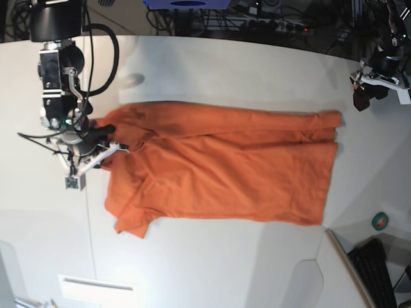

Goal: Layout the t-shirt on the table in an organized manner, then fold the t-shirt properly
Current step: 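Lift the shirt edge with both grippers and drag it away from the table center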

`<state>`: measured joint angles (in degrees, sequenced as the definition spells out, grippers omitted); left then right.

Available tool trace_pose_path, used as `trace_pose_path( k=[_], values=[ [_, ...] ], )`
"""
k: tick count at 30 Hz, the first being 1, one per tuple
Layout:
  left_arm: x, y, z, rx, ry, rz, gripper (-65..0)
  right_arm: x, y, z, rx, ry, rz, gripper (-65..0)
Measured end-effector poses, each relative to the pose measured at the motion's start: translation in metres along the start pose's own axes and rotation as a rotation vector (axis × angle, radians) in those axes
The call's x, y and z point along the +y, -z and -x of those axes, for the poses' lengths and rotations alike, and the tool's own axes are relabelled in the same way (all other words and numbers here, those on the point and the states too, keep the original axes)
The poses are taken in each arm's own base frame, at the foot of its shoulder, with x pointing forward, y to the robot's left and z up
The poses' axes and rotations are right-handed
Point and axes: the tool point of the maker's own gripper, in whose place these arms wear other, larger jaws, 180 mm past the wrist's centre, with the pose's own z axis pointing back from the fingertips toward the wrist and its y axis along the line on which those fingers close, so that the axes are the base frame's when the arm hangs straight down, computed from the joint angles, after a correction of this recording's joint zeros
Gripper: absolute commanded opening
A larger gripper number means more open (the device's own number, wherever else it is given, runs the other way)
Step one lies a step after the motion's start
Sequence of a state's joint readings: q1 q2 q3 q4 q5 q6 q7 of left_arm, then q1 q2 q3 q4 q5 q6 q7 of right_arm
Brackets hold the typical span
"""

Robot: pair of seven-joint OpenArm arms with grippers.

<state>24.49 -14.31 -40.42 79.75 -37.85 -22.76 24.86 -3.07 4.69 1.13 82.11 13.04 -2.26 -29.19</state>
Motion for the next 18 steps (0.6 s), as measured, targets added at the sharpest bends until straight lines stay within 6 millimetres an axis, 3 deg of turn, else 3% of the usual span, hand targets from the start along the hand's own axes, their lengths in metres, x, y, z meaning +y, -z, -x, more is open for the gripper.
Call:
trace_pose_path(
  k=[6,13,18],
  values=[
    [0.000,0.000,0.001,0.003,0.001,0.001,-20.9,0.002,-0.015,0.015,0.034,-0.007,-0.009,-65.0],
    [-0.001,0.000,0.002,0.006,0.002,0.003,-20.9,0.005,-0.026,0.019,0.039,-0.013,-0.015,-65.0],
    [0.002,-0.003,0.007,0.020,0.003,-0.003,-20.9,0.019,-0.053,0.001,-0.011,0.012,-0.074,-65.0]
  ],
)
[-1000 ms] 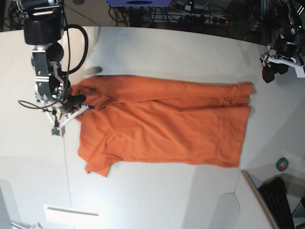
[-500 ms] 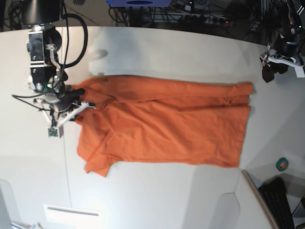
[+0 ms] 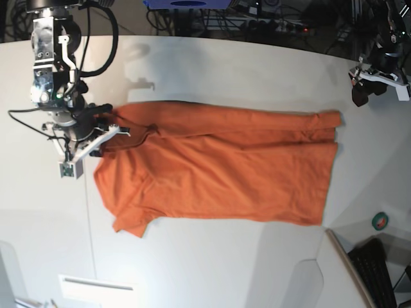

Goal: Layout the t-shirt on the table in an organized manner, then fold the t-shirt properly
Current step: 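Lift the shirt edge with both grippers and drag it away from the table center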

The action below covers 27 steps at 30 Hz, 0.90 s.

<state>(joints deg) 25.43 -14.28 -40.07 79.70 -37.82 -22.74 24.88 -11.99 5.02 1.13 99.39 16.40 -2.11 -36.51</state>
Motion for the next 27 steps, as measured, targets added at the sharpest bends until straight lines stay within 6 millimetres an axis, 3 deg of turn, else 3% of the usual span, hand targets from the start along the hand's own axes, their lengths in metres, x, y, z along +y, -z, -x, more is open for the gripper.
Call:
trace_pose_path(
  k=[4,7,10,14,20,23,27],
  values=[
    [-0.010,0.009,-0.009,-0.018,0.001,0.021,-20.9,0.013,-0.013,0.002,0.020,0.039,-0.062,-65.0],
    [-0.036,0.026,-0.008,0.008,0.084,0.071,-21.1,0.013,-0.024,0.016,0.066,0.004,-0.069,-65.0],
    [-0.055,0.036,-0.004,0.020,0.113,0.102,-21.1,0.025,-0.031,0.017,0.054,-0.076,-0.139,-65.0],
    [-0.061,0.039,0.002,0.033,0.118,0.103,-21.1,0.027,-0.036,0.044,0.153,-0.130,-0.171,-65.0],
    [-0.071,0.048,-0.009,0.059,0.122,0.118,-21.1,0.014,-0.038,0.063,0.200,-0.151,-0.151,-65.0],
    [-0.070,0.047,-0.008,0.071,0.125,0.115,-21.1,0.004,-0.047,0.087,0.268,-0.171,-0.141,-65.0],
    [-0.065,0.045,-0.005,0.080,0.130,0.107,-21.1,-0.010,-0.057,0.099,0.295,-0.206,-0.122,-65.0]
  ],
)
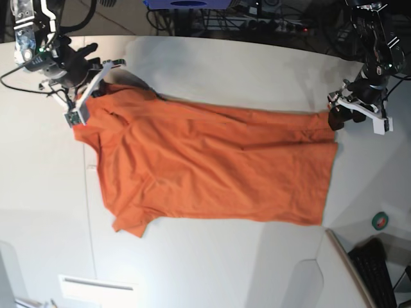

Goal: Layout the t-shirt on the table in an organized manner, then fold the t-shirt properly
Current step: 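Lift the shirt edge with both grippers and drag it away from the table center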

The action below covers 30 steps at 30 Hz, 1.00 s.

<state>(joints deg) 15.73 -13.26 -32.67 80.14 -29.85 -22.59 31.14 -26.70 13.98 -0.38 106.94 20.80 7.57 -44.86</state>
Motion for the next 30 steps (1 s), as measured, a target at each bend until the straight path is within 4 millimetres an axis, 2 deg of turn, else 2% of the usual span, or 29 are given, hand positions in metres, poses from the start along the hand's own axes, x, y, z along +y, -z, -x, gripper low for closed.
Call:
trace_pose_path(
  k=[5,11,13,15,21,24,28,30],
  values=[
    [-0.001,-0.006,0.003,0.006,0.012,0.001,-21.1,0.006,-0.003,0.039,0.093,0.021,-0.013,-65.0],
    [-0.012,-0.015,-0.013,-0.038,0.059,0.021,-21.1,-0.005,0.002,0.050,0.124,0.018,0.007,-65.0],
    [-0.011,-0.018,-0.013,-0.039,0.064,0.018,-21.1,-0.013,0.003,0.065,0.188,0.011,0.022,-65.0],
    [-0.009,-0.020,-0.007,-0.025,0.064,0.012,-21.1,-0.017,0.003,0.072,0.218,0.014,0.029,-65.0],
    [-0.018,-0.017,0.004,-0.020,0.025,0.024,-21.1,-0.020,0.001,0.075,0.259,0.002,0.030,-65.0],
    [-0.022,-0.017,0.009,-0.009,0.018,0.030,-21.1,-0.026,0.001,0.069,0.255,-0.009,0.043,-65.0],
    [-0.024,-0.017,0.015,-0.003,0.001,0.032,-21.1,-0.015,0.004,0.064,0.233,0.014,0.017,-65.0],
    [-0.022,-0.015,0.026,0.019,-0.015,0.031,-21.1,-0.014,0.004,0.066,0.239,0.013,0.017,-65.0]
  ],
)
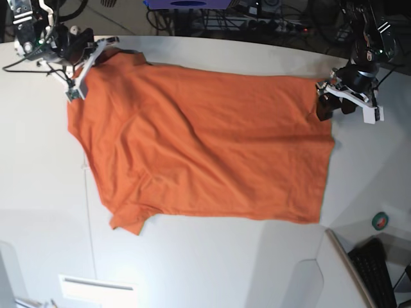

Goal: Layout the t-shirt on the table in an organized manner, then fold the t-shirt properly
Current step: 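Lift the shirt edge with both grippers and drag it away from the table center, then lower the held shirt edge onto the table, stretching it taut between grippers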

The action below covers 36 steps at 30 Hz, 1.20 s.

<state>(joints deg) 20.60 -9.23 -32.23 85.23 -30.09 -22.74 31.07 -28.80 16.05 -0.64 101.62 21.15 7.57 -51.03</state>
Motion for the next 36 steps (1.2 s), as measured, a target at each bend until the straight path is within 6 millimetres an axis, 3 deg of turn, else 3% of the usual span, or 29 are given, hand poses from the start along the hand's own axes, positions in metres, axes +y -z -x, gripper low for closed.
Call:
trace_pose_path(
  k=[4,7,8,10,11,13,14,17,20,24,27,31,36],
  values=[
    [0.011,0.005,0.026,0.068,-0.046,-0.021,-21.1,-0.002,-0.003,-0.002,-0.007,-0.012,0.009,-65.0],
    [0.014,0.006,0.034,0.087,-0.057,-0.028,-21.4,0.005,-0.018,-0.005,-0.029,-0.033,0.004,-65.0],
    [0.014,0.006,0.034,0.085,-0.058,-0.029,-23.4,0.008,-0.021,-0.006,-0.040,-0.038,0.002,-61.8],
    [0.015,0.006,0.032,0.079,-0.057,-0.030,-33.9,0.010,-0.025,-0.011,-0.056,-0.042,-0.004,-50.3],
    [0.016,0.005,0.031,0.077,-0.057,-0.032,-42.1,0.011,-0.026,-0.014,-0.067,-0.044,-0.005,-48.9],
    [0.016,0.005,0.030,0.074,-0.055,-0.032,-60.6,0.011,-0.027,-0.017,-0.077,-0.047,-0.002,-52.4],
    [0.015,0.005,0.028,0.071,-0.047,-0.032,-65.0,0.011,-0.027,-0.017,-0.078,-0.043,-0.004,-55.4],
    [0.009,0.004,0.014,0.039,-0.027,-0.019,-65.0,0.009,-0.027,-0.017,-0.079,-0.033,-0.001,-65.0],
    [0.006,0.006,0.005,0.018,-0.021,-0.010,-65.0,-0.004,-0.030,-0.023,-0.095,-0.020,0.033,-65.0],
    [-0.004,0.027,-0.006,-0.001,-0.052,0.016,-65.0,-0.012,-0.027,-0.071,-0.210,-0.016,0.037,-65.0],
    [-0.017,0.051,0.003,0.063,-0.010,0.021,-65.0,-0.016,-0.010,-0.086,-0.207,0.035,0.038,-65.0],
    [-0.025,0.068,0.021,0.130,0.026,-0.004,-65.0,-0.021,0.021,-0.081,-0.124,0.091,0.021,-65.0],
    [-0.021,0.084,0.010,0.124,0.004,-0.003,-65.0,-0.035,0.051,-0.092,-0.079,0.157,0.017,-65.0]
  ],
)
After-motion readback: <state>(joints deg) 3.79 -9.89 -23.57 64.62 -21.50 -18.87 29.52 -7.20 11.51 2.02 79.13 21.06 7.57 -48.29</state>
